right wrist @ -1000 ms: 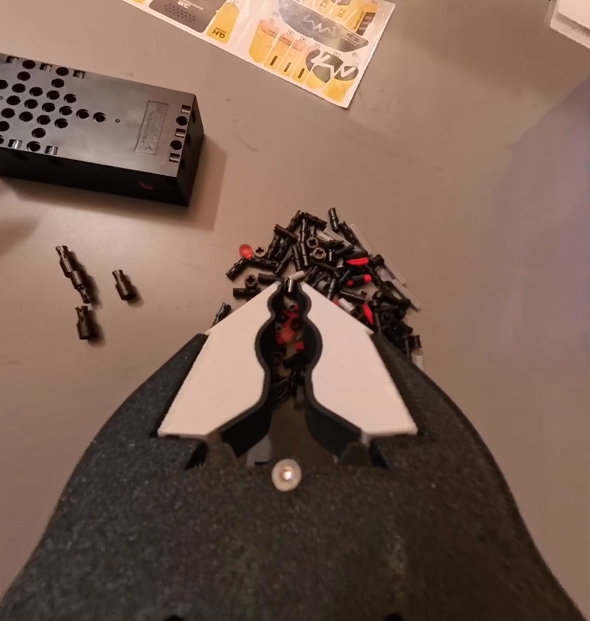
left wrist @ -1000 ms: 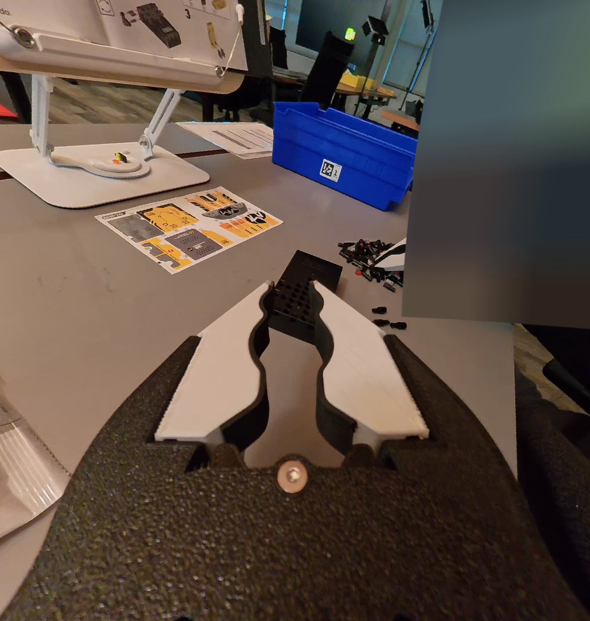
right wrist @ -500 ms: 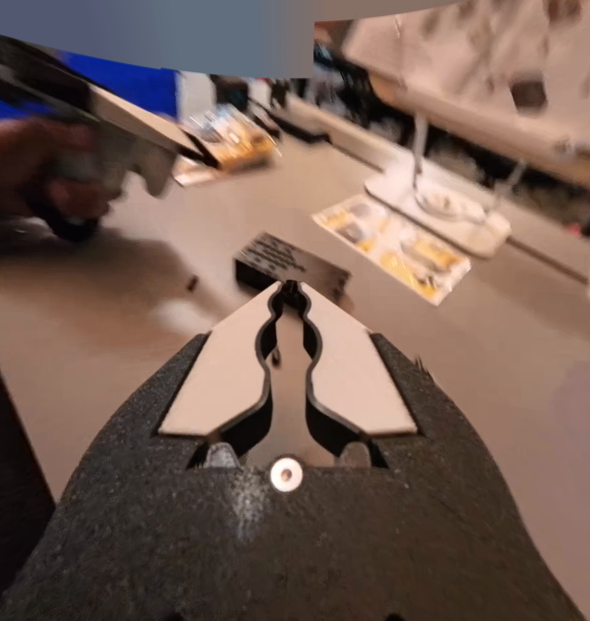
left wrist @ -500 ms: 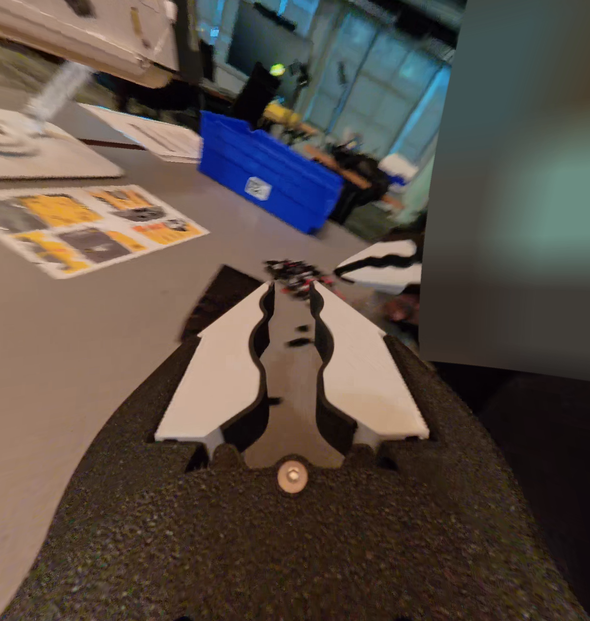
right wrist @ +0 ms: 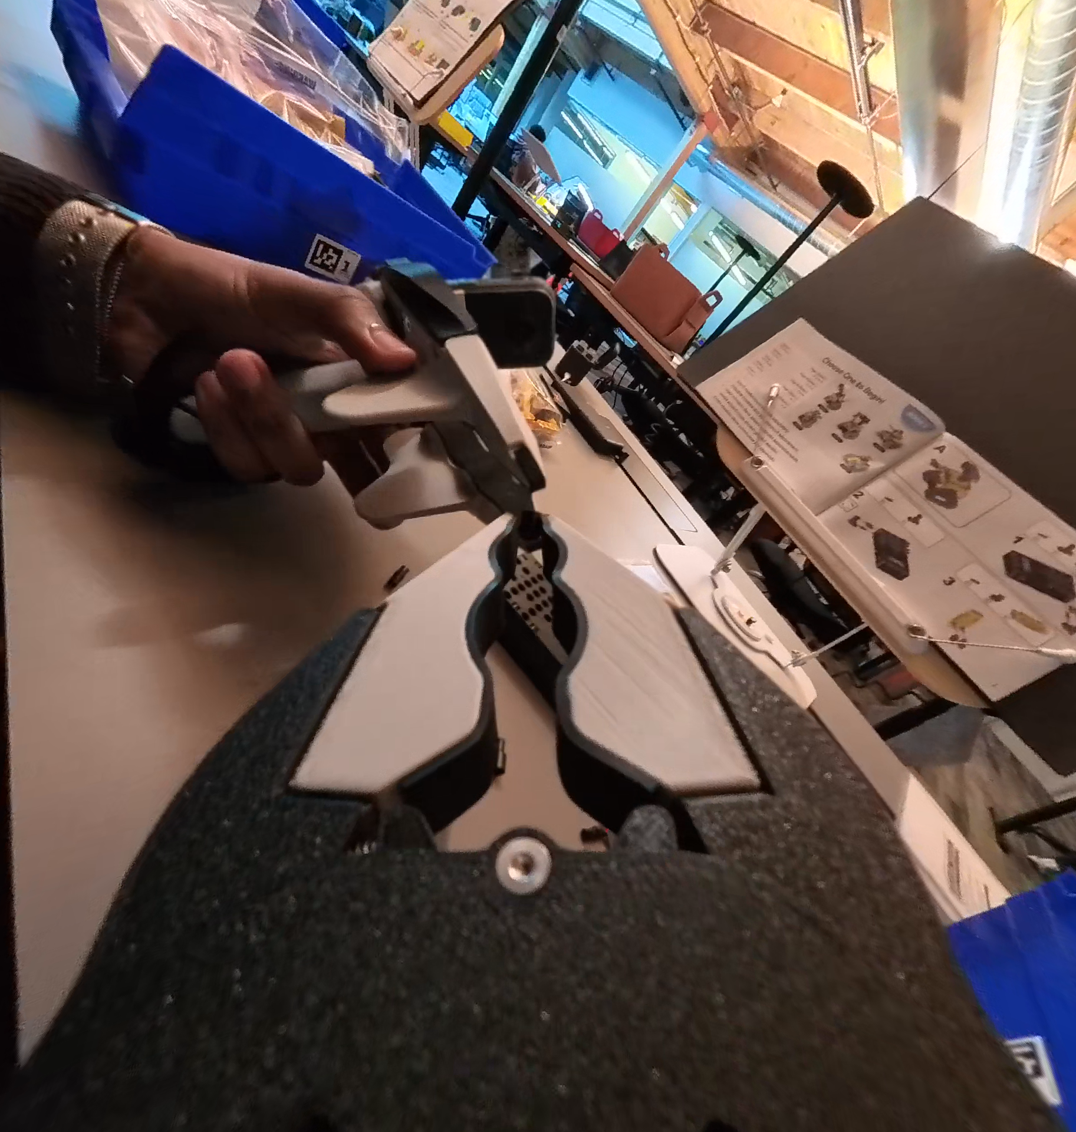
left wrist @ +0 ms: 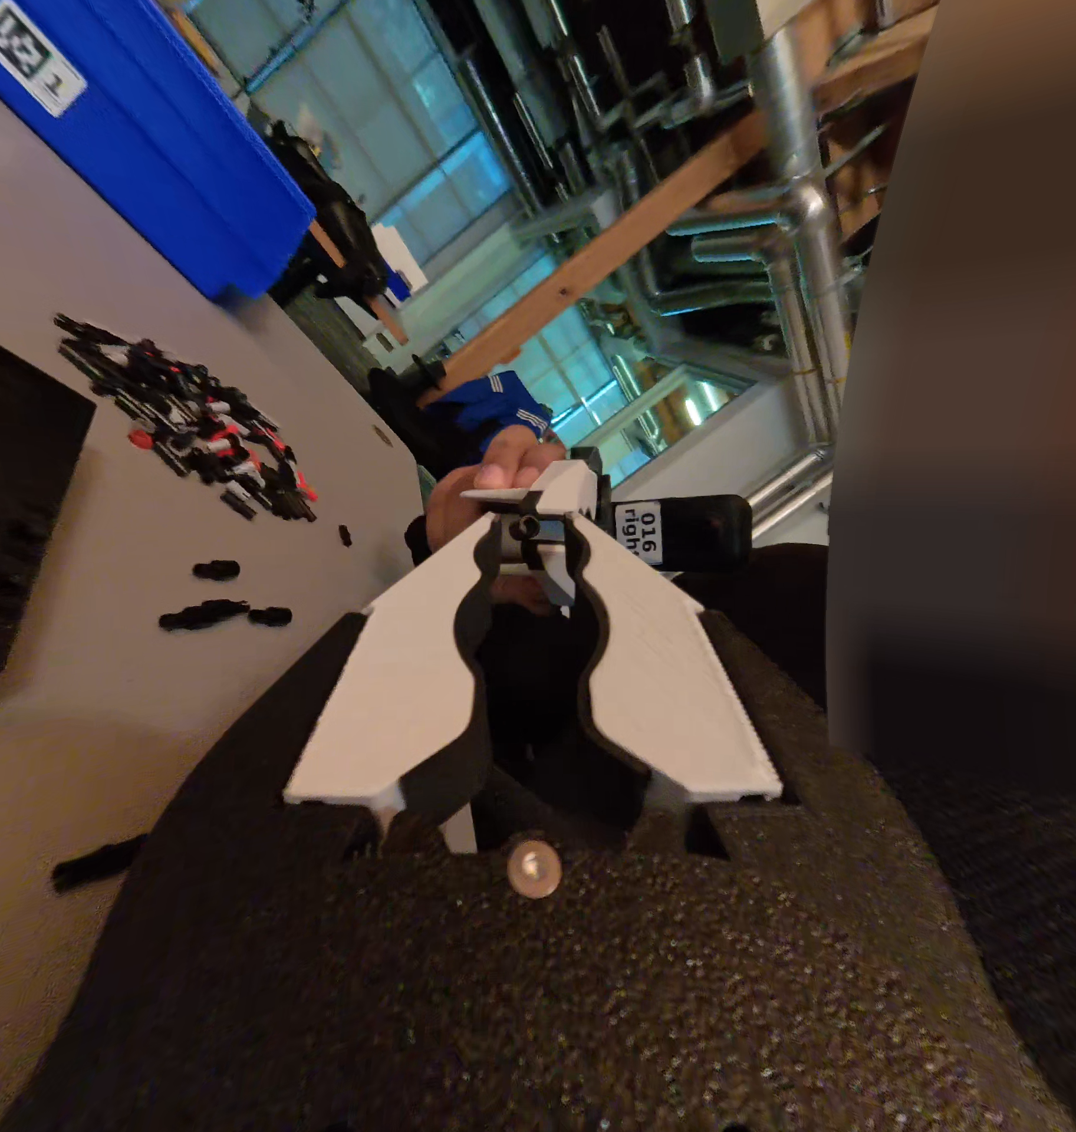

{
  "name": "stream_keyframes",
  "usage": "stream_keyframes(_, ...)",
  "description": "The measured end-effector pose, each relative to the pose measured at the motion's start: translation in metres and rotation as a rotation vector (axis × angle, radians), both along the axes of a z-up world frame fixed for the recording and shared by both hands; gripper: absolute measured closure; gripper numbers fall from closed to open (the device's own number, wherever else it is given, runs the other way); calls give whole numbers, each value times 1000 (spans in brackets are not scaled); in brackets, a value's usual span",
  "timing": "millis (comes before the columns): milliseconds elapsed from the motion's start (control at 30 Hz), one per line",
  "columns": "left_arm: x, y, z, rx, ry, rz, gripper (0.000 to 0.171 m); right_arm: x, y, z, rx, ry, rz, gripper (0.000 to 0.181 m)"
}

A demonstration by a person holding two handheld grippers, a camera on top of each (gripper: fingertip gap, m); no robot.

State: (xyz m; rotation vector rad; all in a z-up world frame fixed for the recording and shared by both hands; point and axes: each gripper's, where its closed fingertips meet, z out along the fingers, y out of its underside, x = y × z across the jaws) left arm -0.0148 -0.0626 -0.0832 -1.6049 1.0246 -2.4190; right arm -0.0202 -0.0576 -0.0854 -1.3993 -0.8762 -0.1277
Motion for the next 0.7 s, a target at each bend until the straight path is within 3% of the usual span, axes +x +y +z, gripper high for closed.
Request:
stream_keyframes(267, -1, -4, -2, 51, 2, -9, 165, -4, -3, 1, 23, -16, 21, 175)
stream_keyframes(433, -8, -1, 8, -89, -52, -66, 166, -2, -9, 17, 139, 114, 41, 175)
stream_keyframes(700, -11, -3, 13, -146, -73, -108, 166, -10, -6, 10, 73, 156, 68, 170)
